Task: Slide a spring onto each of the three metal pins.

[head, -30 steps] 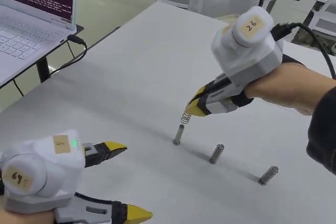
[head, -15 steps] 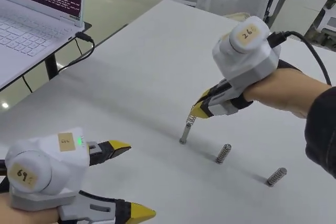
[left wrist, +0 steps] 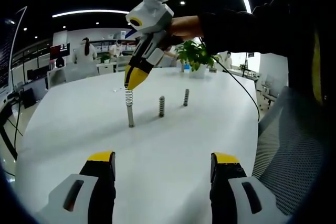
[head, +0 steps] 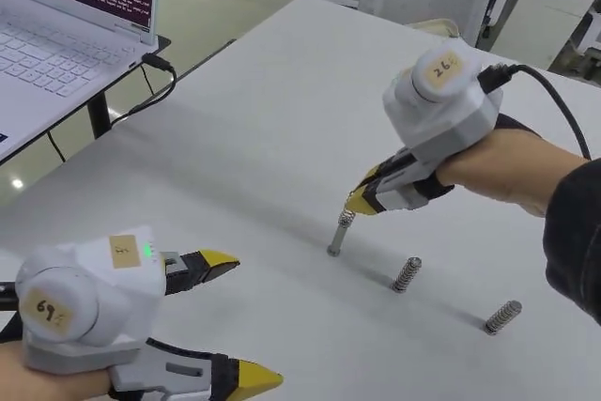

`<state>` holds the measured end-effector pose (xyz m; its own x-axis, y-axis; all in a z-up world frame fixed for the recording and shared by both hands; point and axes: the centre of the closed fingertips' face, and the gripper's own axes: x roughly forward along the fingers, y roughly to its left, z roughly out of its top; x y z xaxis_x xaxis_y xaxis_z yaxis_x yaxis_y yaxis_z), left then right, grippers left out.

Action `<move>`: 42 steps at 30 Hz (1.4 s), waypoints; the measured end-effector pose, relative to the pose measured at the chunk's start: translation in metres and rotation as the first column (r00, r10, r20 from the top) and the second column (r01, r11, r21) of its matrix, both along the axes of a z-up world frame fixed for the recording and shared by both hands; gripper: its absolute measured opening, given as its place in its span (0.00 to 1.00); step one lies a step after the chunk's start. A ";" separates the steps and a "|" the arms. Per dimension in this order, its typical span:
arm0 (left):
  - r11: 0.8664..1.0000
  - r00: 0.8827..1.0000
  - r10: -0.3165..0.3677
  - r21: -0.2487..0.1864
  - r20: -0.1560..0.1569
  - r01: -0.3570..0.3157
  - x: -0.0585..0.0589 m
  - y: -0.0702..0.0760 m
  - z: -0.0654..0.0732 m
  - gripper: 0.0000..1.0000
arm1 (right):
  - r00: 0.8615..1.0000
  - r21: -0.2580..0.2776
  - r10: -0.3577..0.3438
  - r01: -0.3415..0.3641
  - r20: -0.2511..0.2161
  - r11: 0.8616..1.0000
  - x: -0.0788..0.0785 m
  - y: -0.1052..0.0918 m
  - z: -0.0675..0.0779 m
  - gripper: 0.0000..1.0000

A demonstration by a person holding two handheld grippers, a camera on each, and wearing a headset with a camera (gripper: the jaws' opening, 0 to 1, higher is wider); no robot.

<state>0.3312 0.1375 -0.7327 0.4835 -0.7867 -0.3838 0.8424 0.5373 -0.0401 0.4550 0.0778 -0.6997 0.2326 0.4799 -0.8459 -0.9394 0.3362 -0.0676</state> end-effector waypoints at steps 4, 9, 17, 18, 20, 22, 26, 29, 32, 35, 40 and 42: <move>1.000 1.000 -0.001 0.001 -0.004 0.001 0.000 0.000 -0.001 0.70 | 1.000 -0.001 -0.002 0.002 -0.004 1.000 0.003 -0.001 -0.004 0.08; 1.000 1.000 -0.004 0.002 -0.006 0.004 -0.001 -0.001 -0.002 0.70 | 1.000 -0.004 -0.005 0.005 -0.012 1.000 0.004 -0.001 -0.012 0.08; 1.000 1.000 -0.004 0.005 -0.011 0.004 -0.001 0.000 -0.003 0.69 | 1.000 -0.009 -0.011 0.011 -0.025 1.000 0.003 0.000 -0.024 0.08; 1.000 1.000 -0.004 0.005 -0.012 0.004 -0.001 0.000 -0.003 0.69 | 1.000 -0.010 -0.011 0.011 -0.027 1.000 0.002 0.000 -0.026 0.08; 1.000 1.000 -0.003 0.005 -0.013 0.003 -0.001 0.000 -0.003 0.69 | 0.999 -0.014 -0.012 0.011 -0.033 1.000 0.001 0.000 -0.031 0.08; 1.000 1.000 -0.002 0.004 -0.015 0.002 -0.001 0.000 -0.003 0.69 | 0.999 -0.016 -0.013 0.012 -0.039 1.000 -0.001 0.000 -0.035 0.08; 1.000 1.000 -0.001 0.005 -0.015 0.001 -0.002 0.001 -0.003 0.69 | 0.999 -0.023 -0.012 0.011 -0.051 1.000 -0.003 -0.002 -0.043 0.08; 1.000 1.000 -0.002 0.008 -0.016 0.002 -0.002 0.000 -0.004 0.68 | 0.998 -0.027 -0.008 0.006 -0.058 1.000 -0.006 -0.002 -0.046 0.08; 1.000 1.000 -0.004 0.007 -0.016 0.004 -0.002 0.000 -0.003 0.68 | 0.998 -0.032 -0.006 0.004 -0.061 0.999 -0.009 -0.002 -0.049 0.08; 1.000 1.000 -0.003 0.006 -0.013 0.003 -0.001 0.000 -0.003 0.68 | 0.998 -0.035 -0.003 0.001 -0.062 0.999 -0.012 -0.002 -0.052 0.08; 1.000 1.000 -0.004 0.006 -0.014 0.004 -0.002 0.000 -0.003 0.68 | 0.998 -0.035 -0.006 0.004 -0.066 0.999 -0.015 -0.002 -0.058 0.08; 1.000 1.000 -0.004 0.005 -0.013 0.004 -0.001 0.000 -0.003 0.68 | 0.998 -0.024 -0.007 0.005 -0.065 1.000 -0.016 -0.001 -0.057 0.08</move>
<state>0.3298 0.1373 -0.7354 0.4754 -0.7867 -0.3939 0.8438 0.5344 -0.0489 0.4395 0.0771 -0.7564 0.1796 0.4585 -0.8703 -0.9400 0.3409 -0.0144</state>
